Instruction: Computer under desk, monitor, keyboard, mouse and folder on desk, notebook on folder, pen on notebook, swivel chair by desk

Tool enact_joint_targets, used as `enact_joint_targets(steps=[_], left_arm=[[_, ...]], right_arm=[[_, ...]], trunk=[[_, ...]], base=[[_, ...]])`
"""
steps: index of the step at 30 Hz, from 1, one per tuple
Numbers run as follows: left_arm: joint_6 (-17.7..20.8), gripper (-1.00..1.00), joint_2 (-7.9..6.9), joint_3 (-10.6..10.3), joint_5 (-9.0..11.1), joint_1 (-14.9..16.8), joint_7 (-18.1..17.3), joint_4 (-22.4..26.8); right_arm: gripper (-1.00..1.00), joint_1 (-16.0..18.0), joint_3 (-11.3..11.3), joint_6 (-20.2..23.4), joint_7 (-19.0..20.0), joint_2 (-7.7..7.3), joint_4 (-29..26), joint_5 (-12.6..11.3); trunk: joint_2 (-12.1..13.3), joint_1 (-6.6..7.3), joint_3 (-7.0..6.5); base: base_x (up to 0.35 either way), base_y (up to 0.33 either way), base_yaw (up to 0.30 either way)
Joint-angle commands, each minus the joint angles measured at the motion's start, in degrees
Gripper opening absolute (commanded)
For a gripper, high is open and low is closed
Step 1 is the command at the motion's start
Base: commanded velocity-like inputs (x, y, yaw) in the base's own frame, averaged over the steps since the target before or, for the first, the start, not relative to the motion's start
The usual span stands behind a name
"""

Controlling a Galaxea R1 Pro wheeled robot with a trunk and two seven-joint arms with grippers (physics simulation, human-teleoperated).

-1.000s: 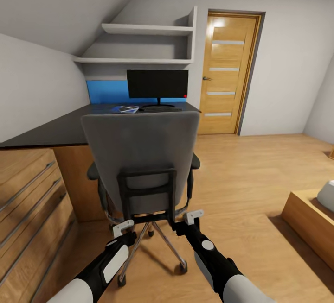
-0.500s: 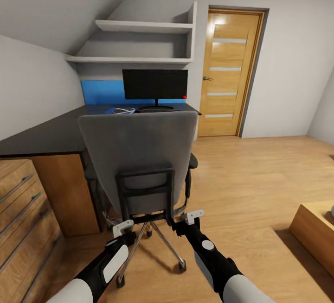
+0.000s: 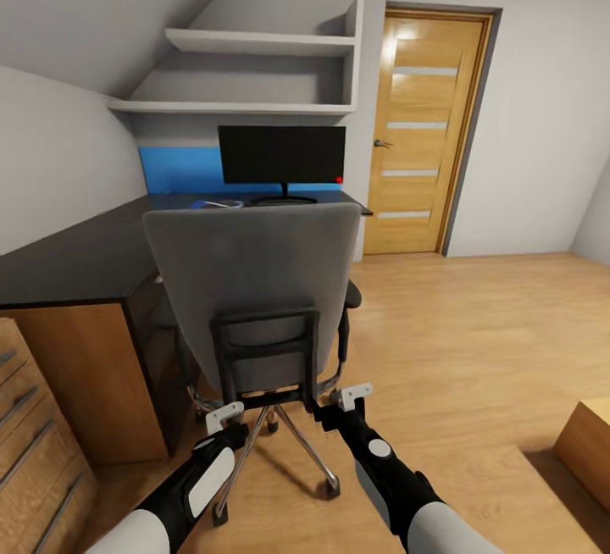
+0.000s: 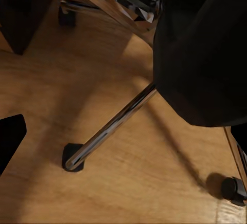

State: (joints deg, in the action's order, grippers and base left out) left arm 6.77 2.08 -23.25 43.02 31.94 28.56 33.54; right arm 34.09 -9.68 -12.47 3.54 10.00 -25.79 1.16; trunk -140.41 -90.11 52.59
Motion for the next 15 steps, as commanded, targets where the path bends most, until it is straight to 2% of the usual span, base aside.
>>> enact_joint_targets(steps=[1, 15], left_arm=[[0.2, 1.0, -0.06, -0.3, 0.1, 0.1, 0.4, 0.1], [0.2, 1.0, -0.06, -0.3, 0.1, 0.1, 0.4, 0.1]], right_arm=[[1.0, 0.1, 0.1, -0.2, 0.1, 0.0, 0.0, 0.1], [1.0, 0.1, 0.1, -0.3, 0.0, 0.0, 0.0, 0.1]], trunk=[[0.0, -0.02, 0.05], [0.0, -0.02, 0.05]], base=[[0.325, 0.0, 0.0], [0.325, 0.0, 0.0]])
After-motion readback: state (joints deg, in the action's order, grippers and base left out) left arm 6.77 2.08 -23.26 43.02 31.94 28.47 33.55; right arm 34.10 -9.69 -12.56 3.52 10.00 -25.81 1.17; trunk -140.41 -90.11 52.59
